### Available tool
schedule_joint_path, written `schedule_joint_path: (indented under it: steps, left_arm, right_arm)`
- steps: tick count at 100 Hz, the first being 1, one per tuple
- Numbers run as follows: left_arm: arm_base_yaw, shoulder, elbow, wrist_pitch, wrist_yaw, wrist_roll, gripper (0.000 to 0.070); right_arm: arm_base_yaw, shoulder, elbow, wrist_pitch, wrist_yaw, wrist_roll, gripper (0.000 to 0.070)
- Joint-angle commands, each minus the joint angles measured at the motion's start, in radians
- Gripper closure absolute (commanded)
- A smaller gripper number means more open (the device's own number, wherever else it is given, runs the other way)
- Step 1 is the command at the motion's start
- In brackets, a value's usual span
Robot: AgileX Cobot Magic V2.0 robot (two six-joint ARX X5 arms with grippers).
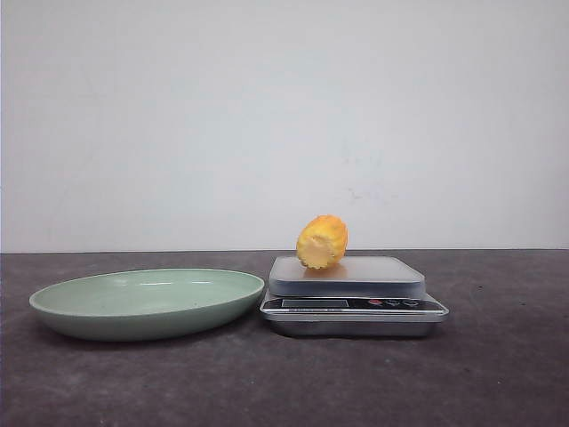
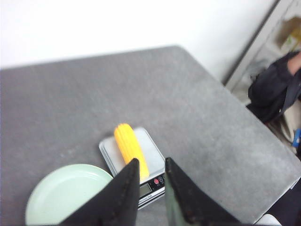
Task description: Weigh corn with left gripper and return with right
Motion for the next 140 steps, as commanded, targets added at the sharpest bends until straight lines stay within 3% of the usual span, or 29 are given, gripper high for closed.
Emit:
schedule_joint_path:
  steps: [1,14,34,53,68,78,91,105,119,140]
  left_arm:
    - [-0.009,-0.042,0.026,-0.008,-0.041,0.056,0.0644]
    - [-0.009,-0.138,0.026,-0.033,-0.094,0.058,0.0644]
    - [-0.009,-0.223,0.026,-0.052,-0.158,0.058,0.0644]
    - [-0.009,-0.233,0.026,-0.06,-0.147,0.057,0.0644]
    - [-0.009,-0.231,0.026,-0.058,-0.11,0.058,0.0643]
    - [-0.009,-0.231,0.026,-0.06,-0.092,0.057,0.0643]
    - [-0.009,-0.231,0.025,-0.065,-0.058,0.06,0.0643]
    - [-0.009,-0.231,0.024,-0.084,-0.059,0.069,0.0643]
    - [-0.009,-0.231,0.024,-0.109,-0.058,0.069,0.0643]
    - [-0.009,-0.231,0.023,-0.173,-0.058,0.069,0.0643]
  right_arm:
    - [0.001,0.01,0.008,0.01,-0.003,-0.007,0.0037]
    - [0.001,0.01,0.008,0.011,-0.036,-0.007,0.0092]
    - [0.001,0.031,0.008,0.087,-0.225,0.077,0.0092]
    - [0.001,0.1,0.008,0.403,-0.451,0.339,0.0124]
    - [0.022,0.2,0.009,0.675,-0.472,0.509,0.0152]
    - [0.064,0.275,0.011,0.758,-0.423,0.536,0.0152]
    - [0.162,0.394,0.02,0.769,-0.331,0.517,0.0152]
    - [0.285,0.541,0.025,0.757,-0.159,0.454,0.0152]
    - [0.37,0.695,0.05,0.669,0.056,0.416,0.0152]
    - [0.414,0.916,0.119,0.51,0.255,0.41,0.0152]
